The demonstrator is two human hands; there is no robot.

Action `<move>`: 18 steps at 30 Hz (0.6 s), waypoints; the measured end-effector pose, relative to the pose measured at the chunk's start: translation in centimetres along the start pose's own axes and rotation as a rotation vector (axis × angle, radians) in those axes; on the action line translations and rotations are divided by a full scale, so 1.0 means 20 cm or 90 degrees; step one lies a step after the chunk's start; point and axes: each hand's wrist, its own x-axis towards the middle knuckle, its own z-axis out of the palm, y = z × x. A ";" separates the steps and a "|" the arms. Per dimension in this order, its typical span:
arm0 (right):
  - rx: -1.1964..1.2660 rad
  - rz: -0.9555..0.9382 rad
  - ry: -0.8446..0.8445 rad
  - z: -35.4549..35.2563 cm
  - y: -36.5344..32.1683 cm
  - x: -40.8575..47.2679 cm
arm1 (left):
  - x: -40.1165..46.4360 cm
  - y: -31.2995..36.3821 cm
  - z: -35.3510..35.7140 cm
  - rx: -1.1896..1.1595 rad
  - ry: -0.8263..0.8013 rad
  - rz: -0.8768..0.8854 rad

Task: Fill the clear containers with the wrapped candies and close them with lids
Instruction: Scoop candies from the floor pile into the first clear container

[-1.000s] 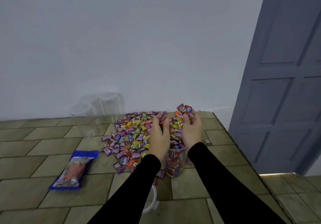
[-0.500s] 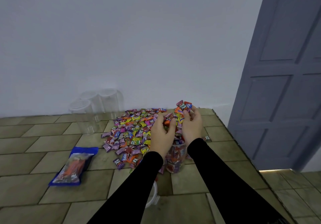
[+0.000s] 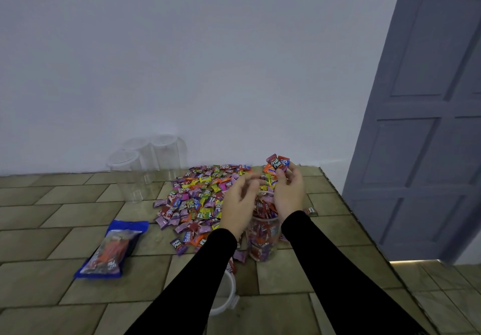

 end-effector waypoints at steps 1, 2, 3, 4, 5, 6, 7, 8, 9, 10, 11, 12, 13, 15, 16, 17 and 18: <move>0.005 0.001 -0.001 0.00 0.00 0.00 | 0.00 0.00 -0.01 -0.029 -0.006 -0.003; 0.009 0.004 -0.003 0.00 0.00 0.00 | 0.00 0.01 -0.02 -0.058 -0.006 -0.006; 0.011 0.005 -0.004 0.00 0.00 0.00 | 0.00 0.00 -0.03 -0.083 0.003 -0.010; 0.010 0.007 -0.004 0.01 0.00 0.00 | -0.01 0.00 -0.03 -0.105 0.016 -0.013; 0.011 0.011 -0.005 0.01 0.01 0.00 | -0.02 0.00 -0.04 -0.119 0.031 -0.014; 0.013 0.014 -0.006 0.01 0.01 0.00 | -0.04 -0.01 -0.04 -0.126 0.041 -0.014; 0.016 0.018 -0.008 0.01 0.01 0.00 | -0.05 -0.03 -0.05 -0.120 0.041 -0.015; 0.018 0.019 -0.011 0.01 0.01 0.00 | -0.06 -0.05 -0.05 -0.106 0.029 -0.018; 0.015 0.020 -0.013 0.01 0.01 0.00 | -0.07 -0.08 -0.07 -0.076 0.007 -0.023; 0.009 0.021 -0.017 0.01 0.01 0.00 | -0.08 -0.11 -0.08 -0.035 -0.025 -0.028; 0.003 0.022 -0.021 0.00 0.01 0.00 | -0.08 -0.13 -0.10 0.017 -0.061 -0.036; -0.001 0.022 -0.031 0.00 0.00 0.00 | -0.09 -0.15 -0.10 0.058 -0.099 -0.043; -0.004 0.024 -0.044 0.00 0.00 0.00 | -0.09 -0.15 -0.11 0.092 -0.133 -0.049; -0.013 0.037 -0.082 -0.01 0.01 0.00 | -0.09 -0.15 -0.10 0.128 -0.175 -0.064; -0.017 0.046 -0.100 -0.01 0.01 0.00 | -0.08 -0.16 -0.09 0.136 -0.181 -0.072; -0.020 0.050 -0.117 -0.02 0.02 0.01 | -0.07 -0.17 -0.09 0.140 -0.184 -0.079; -0.029 0.049 -0.128 -0.03 0.02 0.02 | -0.07 -0.18 -0.09 0.138 -0.186 -0.085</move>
